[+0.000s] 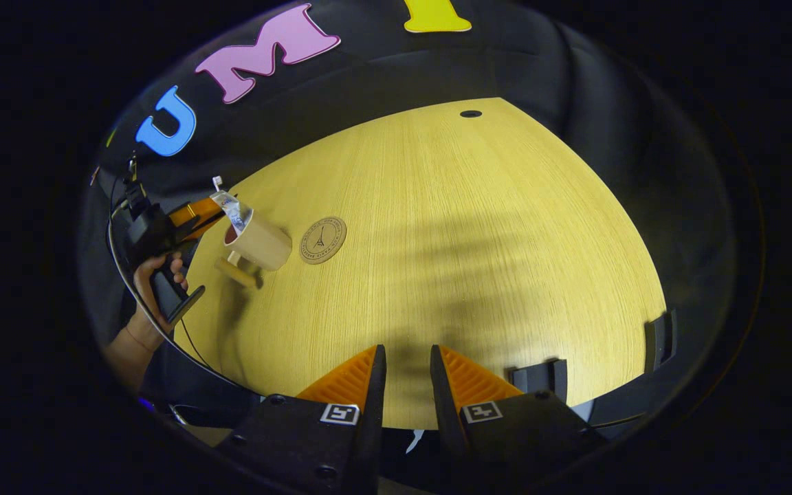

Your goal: Put the toothbrush and toothpaste on the desktop into the cup, then pick up the cup and place it on the coaster on the desktop.

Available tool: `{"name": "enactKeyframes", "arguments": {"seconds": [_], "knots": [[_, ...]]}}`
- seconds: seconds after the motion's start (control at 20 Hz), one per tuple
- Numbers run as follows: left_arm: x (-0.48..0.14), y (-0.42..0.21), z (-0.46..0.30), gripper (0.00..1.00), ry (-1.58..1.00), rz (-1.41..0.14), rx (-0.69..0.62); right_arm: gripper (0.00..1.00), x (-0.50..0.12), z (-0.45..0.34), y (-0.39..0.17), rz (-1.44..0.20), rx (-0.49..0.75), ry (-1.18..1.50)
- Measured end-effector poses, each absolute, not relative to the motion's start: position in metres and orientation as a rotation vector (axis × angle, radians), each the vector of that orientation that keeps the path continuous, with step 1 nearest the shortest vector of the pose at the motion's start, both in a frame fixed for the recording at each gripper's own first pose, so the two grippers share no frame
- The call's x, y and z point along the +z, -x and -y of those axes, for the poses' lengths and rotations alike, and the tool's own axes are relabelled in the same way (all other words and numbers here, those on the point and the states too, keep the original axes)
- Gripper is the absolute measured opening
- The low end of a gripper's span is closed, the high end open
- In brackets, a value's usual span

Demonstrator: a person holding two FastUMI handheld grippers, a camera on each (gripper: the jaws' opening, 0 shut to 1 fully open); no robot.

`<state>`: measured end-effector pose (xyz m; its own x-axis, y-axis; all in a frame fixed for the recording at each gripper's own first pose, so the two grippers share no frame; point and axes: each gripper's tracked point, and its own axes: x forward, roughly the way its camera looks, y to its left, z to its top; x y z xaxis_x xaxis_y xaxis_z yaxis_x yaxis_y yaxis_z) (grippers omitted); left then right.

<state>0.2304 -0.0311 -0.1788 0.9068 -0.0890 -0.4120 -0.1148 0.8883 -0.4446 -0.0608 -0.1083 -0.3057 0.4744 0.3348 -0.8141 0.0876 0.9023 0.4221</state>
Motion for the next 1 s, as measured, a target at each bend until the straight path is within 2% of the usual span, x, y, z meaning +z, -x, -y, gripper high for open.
{"name": "enactKeyframes", "arguments": {"seconds": [0.05, 0.1, 0.15, 0.35, 0.5, 0.55, 0.6, 0.7, 0.75, 0.8, 0.85, 0.9, 1.0], "knots": [[-0.179, -0.225, 0.032, 0.2, 0.485, -0.446, 0.018, 0.39, -0.306, 0.108, 0.059, -1.074, 0.165, -0.446], [-0.179, -0.221, 0.032, 0.23, 0.487, -0.453, 0.022, 0.39, -0.307, 0.109, 0.056, -1.072, 0.173, -0.449], [-0.179, -0.215, 0.033, 0.37, 0.484, -0.462, 0.025, 0.39, -0.308, 0.108, 0.055, -1.072, 0.183, -0.451], [-0.172, -0.186, 0.035, 0.46, 0.449, -0.478, 0.044, 0.39, -0.311, 0.107, 0.042, -1.065, 0.213, -0.472], [-0.167, -0.161, 0.044, 0.49, 0.425, -0.513, 0.01, 0.4, -0.311, 0.11, 0.033, -1.051, 0.221, -0.499], [-0.168, -0.152, 0.048, 0.49, 0.409, -0.533, -0.005, 0.4, -0.308, 0.11, 0.029, -1.037, 0.225, -0.51], [-0.17, -0.146, 0.051, 0.4, 0.39, -0.557, -0.022, 0.39, -0.306, 0.112, 0.026, -1.027, 0.228, -0.516], [-0.18, -0.134, 0.056, 0.62, 0.339, -0.621, -0.056, 0.4, -0.302, 0.118, 0.021, -1.008, 0.229, -0.526], [-0.185, -0.129, 0.058, 0.55, 0.314, -0.654, -0.069, 0.4, -0.3, 0.122, 0.018, -0.998, 0.226, -0.529], [-0.191, -0.125, 0.059, 0.56, 0.286, -0.689, -0.079, 0.4, -0.3, 0.126, 0.018, -0.987, 0.221, -0.529], [-0.198, -0.121, 0.061, 0.66, 0.256, -0.729, -0.093, 0.4, -0.3, 0.131, 0.017, -0.977, 0.215, -0.528], [-0.203, -0.119, 0.063, 0.56, 0.23, -0.767, -0.102, 0.4, -0.299, 0.135, 0.017, -0.966, 0.206, -0.527], [-0.216, -0.115, 0.068, 0.56, 0.183, -0.849, -0.125, 0.4, -0.297, 0.144, 0.017, -0.948, 0.192, -0.533]]}}
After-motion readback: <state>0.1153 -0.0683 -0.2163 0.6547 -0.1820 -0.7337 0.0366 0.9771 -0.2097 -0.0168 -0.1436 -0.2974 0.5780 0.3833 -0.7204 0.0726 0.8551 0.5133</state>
